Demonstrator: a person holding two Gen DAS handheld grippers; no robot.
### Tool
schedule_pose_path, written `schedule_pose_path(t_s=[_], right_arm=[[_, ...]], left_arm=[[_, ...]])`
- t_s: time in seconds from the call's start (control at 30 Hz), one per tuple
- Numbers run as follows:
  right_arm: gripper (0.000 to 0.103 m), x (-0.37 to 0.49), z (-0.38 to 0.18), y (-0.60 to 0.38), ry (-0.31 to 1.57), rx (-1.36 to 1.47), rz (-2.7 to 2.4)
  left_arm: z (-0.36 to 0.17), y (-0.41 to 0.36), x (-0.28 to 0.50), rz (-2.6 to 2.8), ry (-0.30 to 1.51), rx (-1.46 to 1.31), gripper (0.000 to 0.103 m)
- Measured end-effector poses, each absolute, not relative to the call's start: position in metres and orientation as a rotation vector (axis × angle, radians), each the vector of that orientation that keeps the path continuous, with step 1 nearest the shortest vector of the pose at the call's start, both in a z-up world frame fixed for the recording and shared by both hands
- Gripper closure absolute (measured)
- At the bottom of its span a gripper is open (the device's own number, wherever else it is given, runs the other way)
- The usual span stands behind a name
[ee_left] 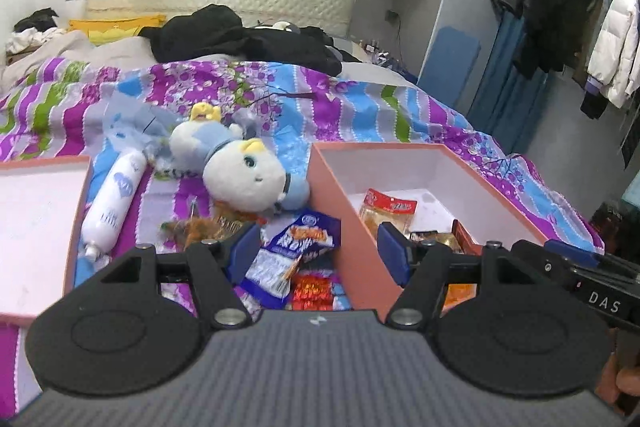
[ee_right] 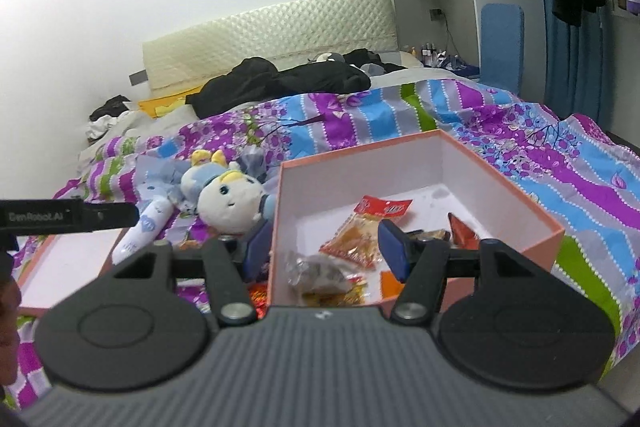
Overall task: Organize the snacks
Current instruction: 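Withdraw both open tools from the box toward the snack pile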
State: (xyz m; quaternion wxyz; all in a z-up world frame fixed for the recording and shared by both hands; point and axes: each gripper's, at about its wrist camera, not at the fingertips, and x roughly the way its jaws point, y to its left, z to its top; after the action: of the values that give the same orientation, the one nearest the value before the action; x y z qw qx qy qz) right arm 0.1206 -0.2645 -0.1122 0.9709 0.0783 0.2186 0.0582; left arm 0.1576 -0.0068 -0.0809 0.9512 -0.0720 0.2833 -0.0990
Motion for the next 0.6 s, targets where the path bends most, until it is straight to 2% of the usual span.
schedule_pose_path(t_s=[0.1,0.17,0.27,0.6], right_arm=[[0.042,0.109,-0.116,-0.255,0.442,0.162,0.127],[0.042,0.101,-0.121,-0.247,0.438,0.158,0.125],[0.042,0.092,-0.134,-0.236,0.443,0.158,0.116],[0.042,0.07,-0.179,-0.198,0.511,0.123,0.124]], left_arm=[[-0.088,-0.001,0.143,-0.194,0.583,-0.142,0.033],[-0.094,0.002,0.135,-0.19,0.589,-0.139,0.026],[-0.106,0.01,0.122,-0.167,0.596,-0.128,0.02],[-0.158,0.046,0.106,-0.082,0.716,-0.099,0.005]])
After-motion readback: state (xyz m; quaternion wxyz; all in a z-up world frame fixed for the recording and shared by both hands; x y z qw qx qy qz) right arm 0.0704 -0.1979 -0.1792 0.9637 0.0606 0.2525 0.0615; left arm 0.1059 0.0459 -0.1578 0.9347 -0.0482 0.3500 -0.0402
